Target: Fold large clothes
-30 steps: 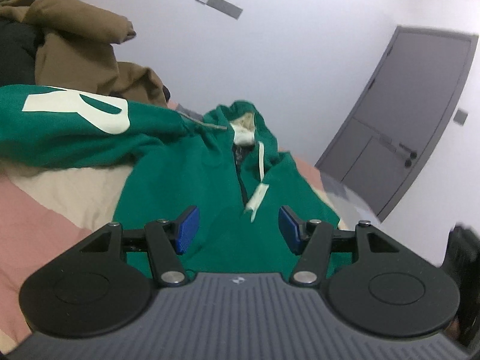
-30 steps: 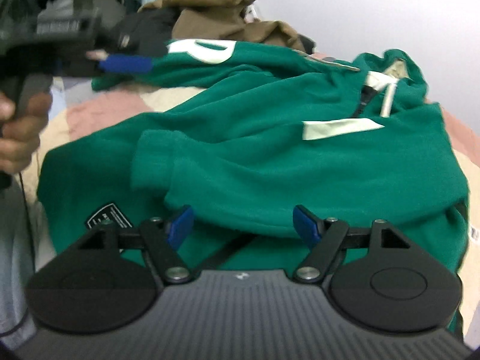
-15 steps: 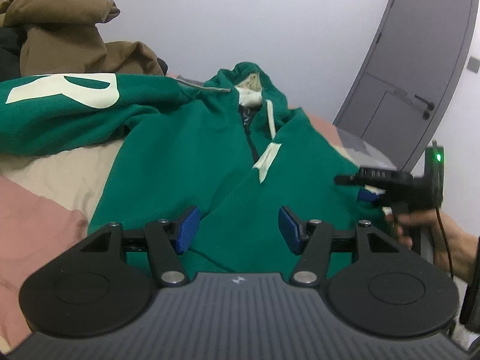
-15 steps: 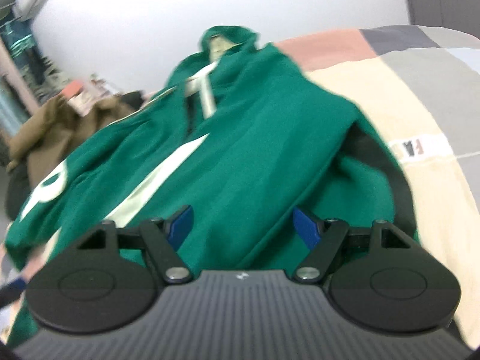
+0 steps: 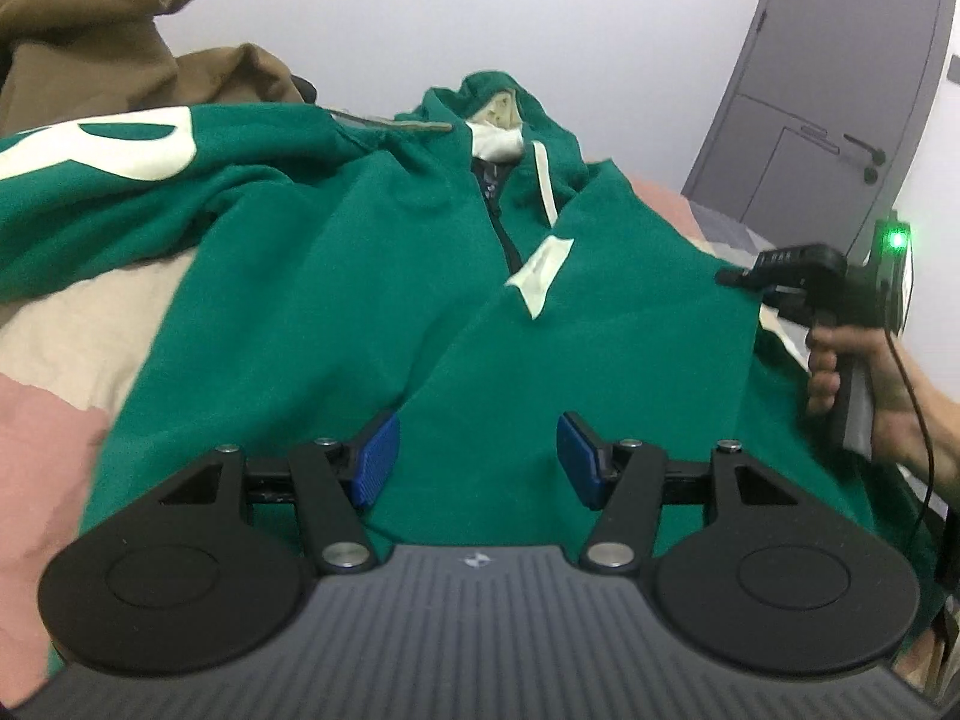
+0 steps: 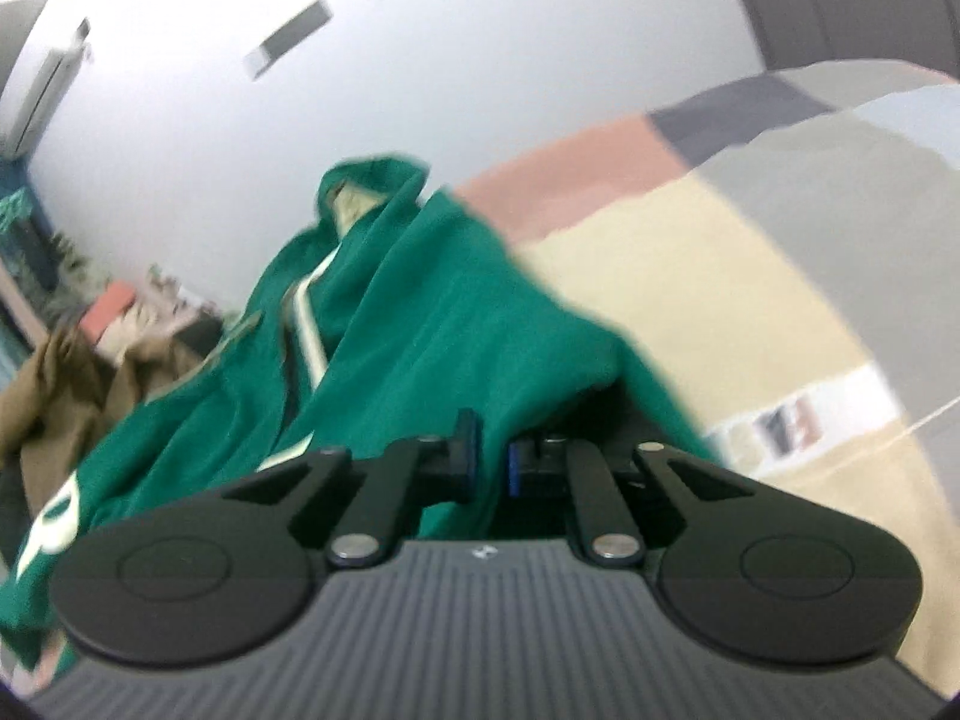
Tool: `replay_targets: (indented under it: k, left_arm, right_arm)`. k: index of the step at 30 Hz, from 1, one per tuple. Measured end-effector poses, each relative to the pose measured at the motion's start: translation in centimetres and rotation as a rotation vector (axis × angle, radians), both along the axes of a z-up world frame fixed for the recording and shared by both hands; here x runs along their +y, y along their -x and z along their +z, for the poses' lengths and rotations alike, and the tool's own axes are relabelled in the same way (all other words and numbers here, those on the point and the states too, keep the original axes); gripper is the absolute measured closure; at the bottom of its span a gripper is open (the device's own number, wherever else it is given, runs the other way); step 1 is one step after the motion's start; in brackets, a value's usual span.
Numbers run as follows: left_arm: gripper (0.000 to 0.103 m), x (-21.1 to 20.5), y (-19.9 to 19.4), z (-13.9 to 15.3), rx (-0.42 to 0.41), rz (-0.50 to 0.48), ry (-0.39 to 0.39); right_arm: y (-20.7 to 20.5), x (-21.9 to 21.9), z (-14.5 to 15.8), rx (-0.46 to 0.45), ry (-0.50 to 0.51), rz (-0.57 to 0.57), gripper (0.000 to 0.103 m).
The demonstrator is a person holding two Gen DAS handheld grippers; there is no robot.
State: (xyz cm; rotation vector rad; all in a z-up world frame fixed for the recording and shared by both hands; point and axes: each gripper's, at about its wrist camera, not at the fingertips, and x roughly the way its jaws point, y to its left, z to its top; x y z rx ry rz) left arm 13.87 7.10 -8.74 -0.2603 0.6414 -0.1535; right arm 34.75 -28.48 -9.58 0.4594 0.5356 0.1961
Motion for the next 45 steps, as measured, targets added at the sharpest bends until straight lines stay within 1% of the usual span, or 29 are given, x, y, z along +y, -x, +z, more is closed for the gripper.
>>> replay_targets:
  k: [2,7,11,14,15,17,18,19,20,26,29,31,34,36,39,42,45]
  left_arm:
    - [0.039,-0.4,-0.4,-0.4,0.015,-0.006,-0.012]
    - [0.039,-1.0,-1.2,-1.2,0.043,-0.008,-0.036]
    - [0.039,-1.1,-1.3,-1.4,0.048,-0.004,-0.045]
    - [0.039,-1.0,-1.4,-1.4,0.051,0.003,-0.045]
    - [0.039,-1.2,-1.4,-1.4,0.052,0.004,-0.046]
    - [0.039,-1.3,-1.4,-1.4,0.050,0.005,-0.050]
    - [0.039,-1.3,-1.3,-1.3,0.049,0.006,-0.052]
    - [0.039,-1.4,-1.3,-1.3,0.049,0.006,-0.053]
    - [0.039,-1.4,-1.2,-1.3,0.048,0.007,-0.053]
    - [0.039,-1.4,-0.5,-0.8,0.040,0.009,-0.047]
    - [0.039,-1.2,-0.1,-0.6,0.033,0.012,-0.047]
    - [0.039,-0.9,0.1,-0.4,0.030,0.018,-0.042]
    - [0.039,-0.2,0.4,0.0,0.020,0.038,-0.014]
    - [0.039,0.7,0.7,0.3,0.008,0.059,0.018]
    - [0.039,2.6,1.1,0.8,-0.006,0.111,0.077]
    - [0.039,5.0,1.6,1.3,-0.013,0.188,0.139]
    - [0.039,7.9,1.9,1.8,-0.029,0.292,0.198]
  right_arm:
    - [-0.2,-0.6,-0.2,-0.005,0.015,-0.025,0.094]
    - [-0.6,-1.0,-1.4,0.015,0.051,-0.031,0.094]
    - [-0.4,-0.7,-1.4,0.016,0.079,-0.029,0.094]
    - [0.1,-0.2,-0.9,0.017,0.112,-0.019,0.090]
    - [0.4,-0.1,-0.7,0.023,0.121,-0.015,0.088]
    - [1.2,0.4,-0.1,0.042,0.132,-0.007,0.072]
    - [1.7,0.7,0.1,0.043,0.138,0.006,0.058]
    - [2.4,1.1,0.5,0.036,0.149,0.020,0.049]
    - [3.2,1.5,0.9,0.027,0.164,0.034,0.047]
    - [7.2,4.7,3.4,0.031,0.190,0.106,0.047]
    - [9.5,6.8,4.4,0.007,0.208,0.154,0.048]
    - [11.2,7.9,4.5,0.005,0.181,0.179,0.048]
    - [14.0,10.1,3.8,0.002,0.156,0.221,0.048]
    - [15.3,12.0,3.5,0.001,0.187,0.273,0.048]
    - [16.0,14.4,3.1,0.000,0.254,0.330,0.049]
    - [15.4,15.3,2.1,0.025,0.281,0.332,0.050]
    - [14.6,16.1,-0.2,0.095,0.340,0.360,0.052]
